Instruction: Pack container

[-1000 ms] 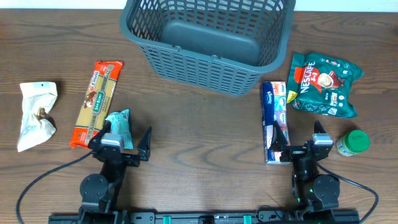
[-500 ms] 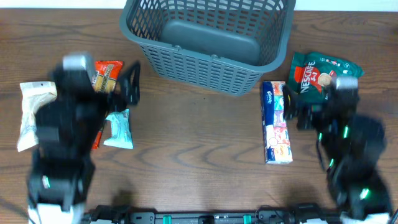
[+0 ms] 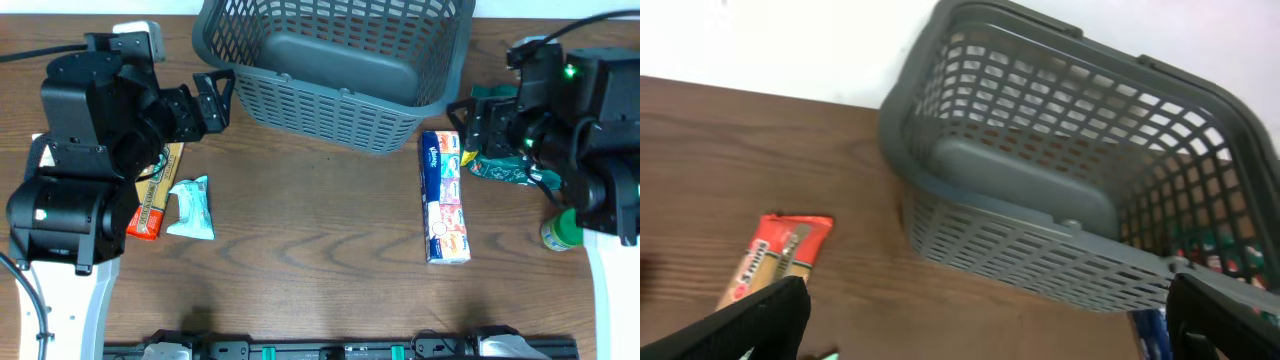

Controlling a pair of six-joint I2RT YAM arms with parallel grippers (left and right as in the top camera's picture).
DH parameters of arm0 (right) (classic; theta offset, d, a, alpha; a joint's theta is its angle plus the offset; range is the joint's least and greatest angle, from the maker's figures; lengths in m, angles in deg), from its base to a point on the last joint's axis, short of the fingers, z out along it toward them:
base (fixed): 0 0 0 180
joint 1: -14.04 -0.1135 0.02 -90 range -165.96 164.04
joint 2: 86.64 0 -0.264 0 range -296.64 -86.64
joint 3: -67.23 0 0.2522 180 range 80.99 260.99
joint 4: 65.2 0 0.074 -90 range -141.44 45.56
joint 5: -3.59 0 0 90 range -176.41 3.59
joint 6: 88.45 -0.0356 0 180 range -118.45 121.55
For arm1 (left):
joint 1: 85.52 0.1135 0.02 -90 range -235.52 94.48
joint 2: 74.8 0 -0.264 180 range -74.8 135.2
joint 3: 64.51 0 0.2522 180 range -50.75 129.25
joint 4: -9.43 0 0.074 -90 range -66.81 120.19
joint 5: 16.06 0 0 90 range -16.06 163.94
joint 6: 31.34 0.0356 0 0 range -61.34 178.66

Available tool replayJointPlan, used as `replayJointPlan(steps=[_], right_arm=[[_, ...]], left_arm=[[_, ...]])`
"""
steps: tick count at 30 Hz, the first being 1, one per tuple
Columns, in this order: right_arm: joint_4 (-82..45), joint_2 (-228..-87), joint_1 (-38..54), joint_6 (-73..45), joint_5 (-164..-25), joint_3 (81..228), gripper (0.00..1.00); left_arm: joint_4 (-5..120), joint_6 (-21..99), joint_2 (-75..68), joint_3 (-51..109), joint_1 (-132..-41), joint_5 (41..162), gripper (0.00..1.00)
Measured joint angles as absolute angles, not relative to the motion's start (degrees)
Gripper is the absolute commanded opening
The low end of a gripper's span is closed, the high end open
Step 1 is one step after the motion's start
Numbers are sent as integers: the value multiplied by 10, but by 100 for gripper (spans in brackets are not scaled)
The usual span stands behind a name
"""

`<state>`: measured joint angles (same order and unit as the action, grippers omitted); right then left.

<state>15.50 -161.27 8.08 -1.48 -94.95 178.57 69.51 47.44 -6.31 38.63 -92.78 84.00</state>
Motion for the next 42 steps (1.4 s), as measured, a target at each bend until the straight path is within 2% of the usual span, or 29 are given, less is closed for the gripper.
replayJointPlan(steps=[2, 3, 6, 7, 10, 12, 15, 23, 31, 42], right_arm=[[160, -1621, 81, -20, -955, 1786, 5], [163, -1624, 81, -23, -957, 1786, 1], [169, -1626, 81, -31, -961, 1786, 1], [170, -1626, 81, -31, -961, 1786, 1], [177, -1626, 81, -35, -962, 1786, 1], [185, -1626, 81, -39, -963, 1786, 1], [205, -1630, 80, -41, -964, 1786, 1], [234, -1675, 26, -41, -967, 1787, 2], [239, -1736, -20, -41, -970, 1787, 1], [239, -1798, -25, -39, -970, 1787, 1]], left_arm=[[707, 468, -64, 387, -928, 845, 99], [712, 468, -65, 387, -928, 847, 99], [715, 466, -65, 387, -928, 857, 97], [713, 467, -65, 387, -928, 860, 81], [715, 467, -57, 400, -928, 866, 41], [716, 467, -38, 428, -928, 869, 30], [730, 470, 4, 484, -928, 872, 21], [729, 492, 122, 592, -958, 870, 14], [722, 514, 197, 598, -988, 871, 6], [754, 545, 256, 598, -991, 871, 6]])
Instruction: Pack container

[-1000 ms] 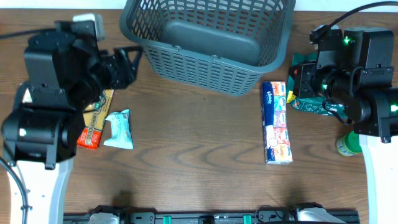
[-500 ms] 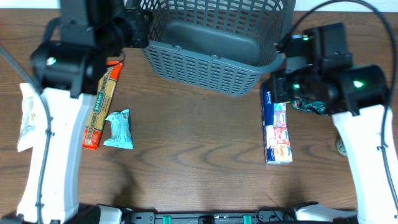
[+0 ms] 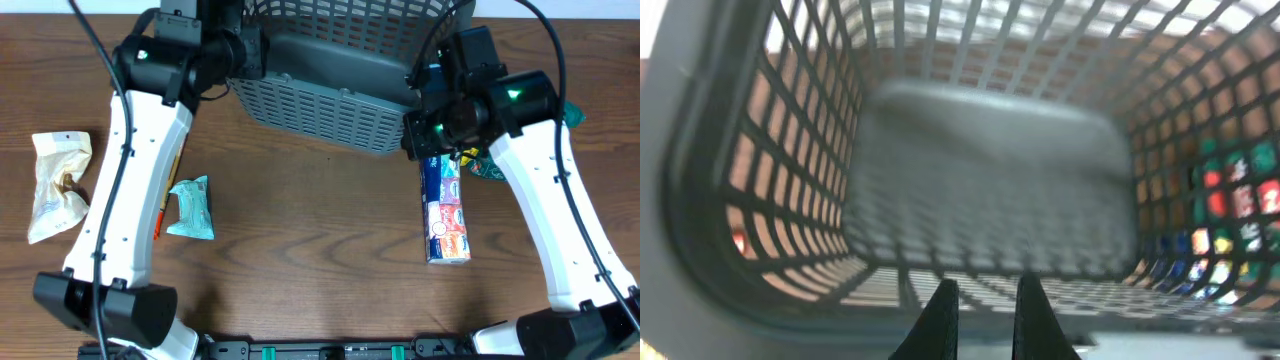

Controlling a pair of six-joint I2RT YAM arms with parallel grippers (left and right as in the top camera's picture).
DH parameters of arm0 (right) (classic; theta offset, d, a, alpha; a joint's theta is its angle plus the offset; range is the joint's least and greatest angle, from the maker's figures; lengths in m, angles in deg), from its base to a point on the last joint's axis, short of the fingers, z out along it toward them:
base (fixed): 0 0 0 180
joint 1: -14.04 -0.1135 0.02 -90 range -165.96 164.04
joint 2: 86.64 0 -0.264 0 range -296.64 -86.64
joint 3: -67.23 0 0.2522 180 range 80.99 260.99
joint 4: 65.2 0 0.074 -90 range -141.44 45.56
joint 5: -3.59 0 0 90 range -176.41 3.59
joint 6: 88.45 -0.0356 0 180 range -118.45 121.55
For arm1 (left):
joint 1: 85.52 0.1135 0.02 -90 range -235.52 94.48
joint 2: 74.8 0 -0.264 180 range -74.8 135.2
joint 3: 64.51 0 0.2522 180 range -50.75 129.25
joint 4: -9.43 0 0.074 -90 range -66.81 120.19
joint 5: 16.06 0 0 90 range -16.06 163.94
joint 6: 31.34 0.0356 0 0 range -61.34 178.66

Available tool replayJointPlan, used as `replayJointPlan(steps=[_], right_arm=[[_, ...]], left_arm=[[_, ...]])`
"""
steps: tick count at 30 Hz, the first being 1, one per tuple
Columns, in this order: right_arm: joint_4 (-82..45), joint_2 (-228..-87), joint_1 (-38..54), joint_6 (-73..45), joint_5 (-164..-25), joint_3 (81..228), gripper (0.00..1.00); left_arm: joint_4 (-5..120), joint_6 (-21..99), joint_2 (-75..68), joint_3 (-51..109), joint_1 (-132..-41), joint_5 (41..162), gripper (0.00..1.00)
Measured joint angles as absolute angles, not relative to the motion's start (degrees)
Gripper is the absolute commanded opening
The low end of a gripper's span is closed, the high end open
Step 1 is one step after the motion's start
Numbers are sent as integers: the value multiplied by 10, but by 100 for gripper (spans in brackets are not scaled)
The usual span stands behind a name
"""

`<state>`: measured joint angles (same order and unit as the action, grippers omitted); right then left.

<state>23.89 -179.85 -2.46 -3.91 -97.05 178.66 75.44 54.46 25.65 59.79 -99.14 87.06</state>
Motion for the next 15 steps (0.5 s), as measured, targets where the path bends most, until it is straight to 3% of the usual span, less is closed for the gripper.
replayJointPlan(steps=[15], right_arm=[[218, -1799, -24, -39, -970, 1787, 1]], left_arm=[[831, 570, 270, 609, -992, 871, 6]])
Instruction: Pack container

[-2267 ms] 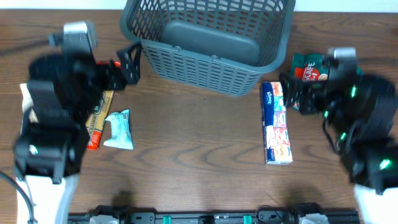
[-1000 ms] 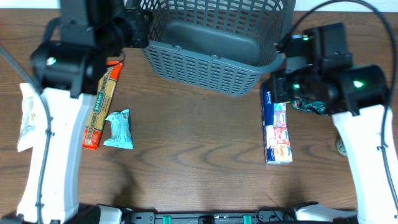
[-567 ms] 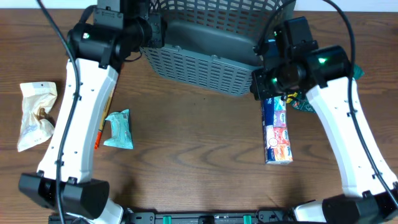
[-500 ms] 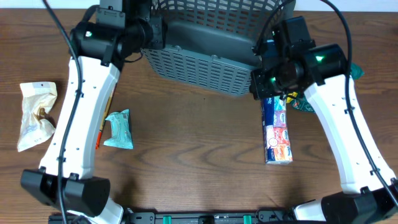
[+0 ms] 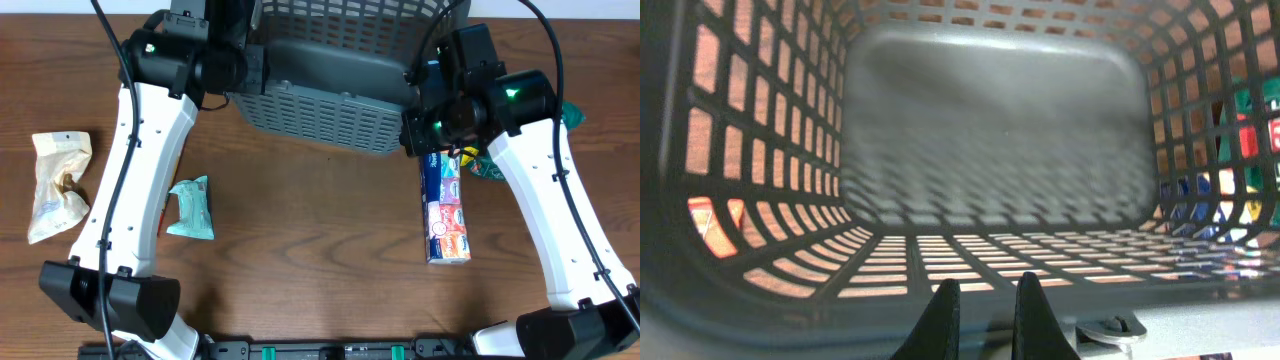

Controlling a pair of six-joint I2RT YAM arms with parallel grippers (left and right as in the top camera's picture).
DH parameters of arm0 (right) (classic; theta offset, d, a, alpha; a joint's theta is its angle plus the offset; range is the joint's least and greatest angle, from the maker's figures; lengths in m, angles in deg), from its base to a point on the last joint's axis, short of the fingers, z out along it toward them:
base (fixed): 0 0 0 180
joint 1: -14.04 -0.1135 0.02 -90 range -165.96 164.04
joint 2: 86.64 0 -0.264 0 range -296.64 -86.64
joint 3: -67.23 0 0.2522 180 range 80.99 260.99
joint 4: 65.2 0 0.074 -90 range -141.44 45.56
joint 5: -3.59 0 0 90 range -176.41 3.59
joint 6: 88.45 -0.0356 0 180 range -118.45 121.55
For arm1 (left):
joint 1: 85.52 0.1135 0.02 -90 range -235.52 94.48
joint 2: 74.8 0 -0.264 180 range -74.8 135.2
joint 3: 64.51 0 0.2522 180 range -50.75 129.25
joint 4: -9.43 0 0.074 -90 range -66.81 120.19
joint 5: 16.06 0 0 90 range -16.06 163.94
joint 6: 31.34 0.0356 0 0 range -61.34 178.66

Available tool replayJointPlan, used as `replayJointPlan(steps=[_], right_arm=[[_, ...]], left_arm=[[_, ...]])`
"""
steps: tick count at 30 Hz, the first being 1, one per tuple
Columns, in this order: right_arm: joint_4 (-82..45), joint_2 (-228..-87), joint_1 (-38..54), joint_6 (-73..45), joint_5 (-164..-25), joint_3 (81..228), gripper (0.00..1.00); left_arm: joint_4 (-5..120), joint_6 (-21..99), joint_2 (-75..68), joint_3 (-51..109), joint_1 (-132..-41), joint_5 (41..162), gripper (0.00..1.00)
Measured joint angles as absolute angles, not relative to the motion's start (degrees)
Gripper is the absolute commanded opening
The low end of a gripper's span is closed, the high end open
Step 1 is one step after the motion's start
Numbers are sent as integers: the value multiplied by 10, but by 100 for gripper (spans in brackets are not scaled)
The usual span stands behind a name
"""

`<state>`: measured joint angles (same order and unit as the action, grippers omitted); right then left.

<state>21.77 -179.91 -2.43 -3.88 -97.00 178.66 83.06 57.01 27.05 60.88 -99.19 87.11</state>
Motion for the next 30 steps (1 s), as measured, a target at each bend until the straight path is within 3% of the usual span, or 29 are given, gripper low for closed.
replayJointPlan(steps=[23, 26, 27, 30], right_arm=[[197, -1799, -24, -39, -929, 1787, 1], [199, -1799, -24, -39, -927, 1787, 1], [204, -1799, -24, -39, -926, 1787, 1], [218, -1799, -24, -40, -926, 1787, 6]], left_arm=[[901, 572, 270, 609, -1003, 871, 7], [897, 576, 270, 609, -1003, 869, 50], [893, 574, 270, 609, -1003, 865, 59], [880, 575, 270, 609, -1003, 844, 75]])
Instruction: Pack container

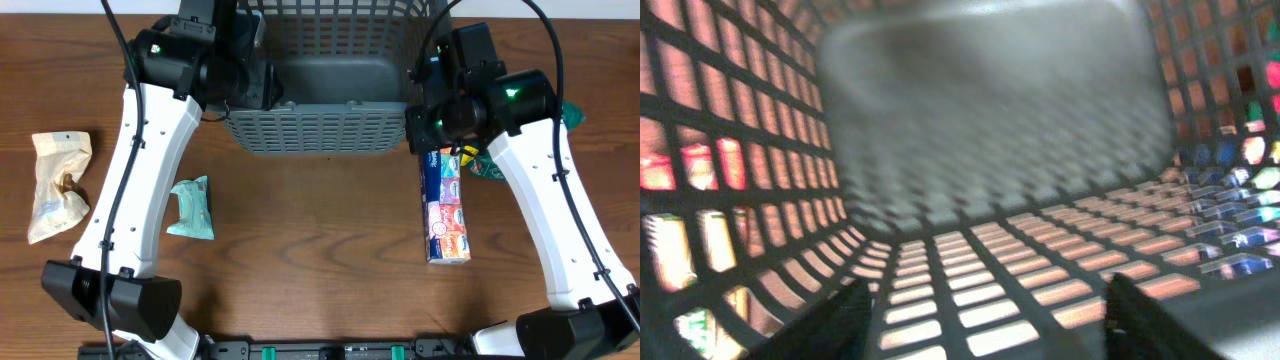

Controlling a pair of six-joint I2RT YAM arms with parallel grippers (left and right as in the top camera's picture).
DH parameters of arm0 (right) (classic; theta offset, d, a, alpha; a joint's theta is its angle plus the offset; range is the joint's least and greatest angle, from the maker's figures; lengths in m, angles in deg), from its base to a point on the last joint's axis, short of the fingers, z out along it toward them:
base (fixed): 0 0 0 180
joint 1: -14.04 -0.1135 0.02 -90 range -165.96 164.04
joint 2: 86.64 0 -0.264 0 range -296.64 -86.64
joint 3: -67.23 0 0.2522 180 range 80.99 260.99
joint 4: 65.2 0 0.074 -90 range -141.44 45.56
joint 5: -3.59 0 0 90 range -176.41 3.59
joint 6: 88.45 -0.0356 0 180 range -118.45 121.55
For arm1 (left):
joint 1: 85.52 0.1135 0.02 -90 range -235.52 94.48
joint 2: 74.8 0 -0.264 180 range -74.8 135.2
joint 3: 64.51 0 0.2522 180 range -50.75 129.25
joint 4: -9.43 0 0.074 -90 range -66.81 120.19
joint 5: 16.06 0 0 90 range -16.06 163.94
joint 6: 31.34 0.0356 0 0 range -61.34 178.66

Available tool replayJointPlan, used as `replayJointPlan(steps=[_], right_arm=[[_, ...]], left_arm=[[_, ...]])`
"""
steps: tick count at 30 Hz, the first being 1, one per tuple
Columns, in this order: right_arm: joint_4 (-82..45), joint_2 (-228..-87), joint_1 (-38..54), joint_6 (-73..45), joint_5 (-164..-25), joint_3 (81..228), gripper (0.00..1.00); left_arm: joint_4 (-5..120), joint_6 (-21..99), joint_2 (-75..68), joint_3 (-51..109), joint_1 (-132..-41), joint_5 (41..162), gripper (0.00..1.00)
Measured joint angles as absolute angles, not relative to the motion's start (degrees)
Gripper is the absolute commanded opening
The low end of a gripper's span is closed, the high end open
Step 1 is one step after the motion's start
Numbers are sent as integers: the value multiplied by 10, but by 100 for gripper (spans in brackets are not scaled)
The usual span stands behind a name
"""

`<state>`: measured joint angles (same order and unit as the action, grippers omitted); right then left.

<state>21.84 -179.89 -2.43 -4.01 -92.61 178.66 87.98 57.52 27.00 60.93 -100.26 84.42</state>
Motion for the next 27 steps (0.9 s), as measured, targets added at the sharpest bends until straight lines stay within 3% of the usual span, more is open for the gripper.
replayJointPlan(steps=[1, 2, 4, 9, 11, 16, 20, 27], right_arm=[[224, -1798, -24, -42, -926, 1787, 22], [227, -1796, -24, -45, -926, 1787, 31], [238, -1788, -24, -52, -926, 1787, 62], [281, -1726, -24, -66, -923, 1787, 84], [287, -1692, -24, -84, -904, 1787, 99], [278, -1626, 9, -157, -768, 1788, 99], [266, -1620, 98, -188, -703, 1805, 99], [262, -1672, 334, -161, -786, 1854, 99]], left_arm=[[872, 570, 269, 609, -1003, 833, 80], [868, 572, 268, 609, -1003, 826, 81], [862, 573, 261, 609, -1003, 811, 84], [861, 574, 214, 609, -1003, 787, 96], [870, 572, 182, 609, -1003, 772, 100], [924, 560, 104, 609, -1001, 693, 99], [987, 525, 67, 609, -976, 652, 99], [1026, 483, 68, 602, -905, 629, 99]])
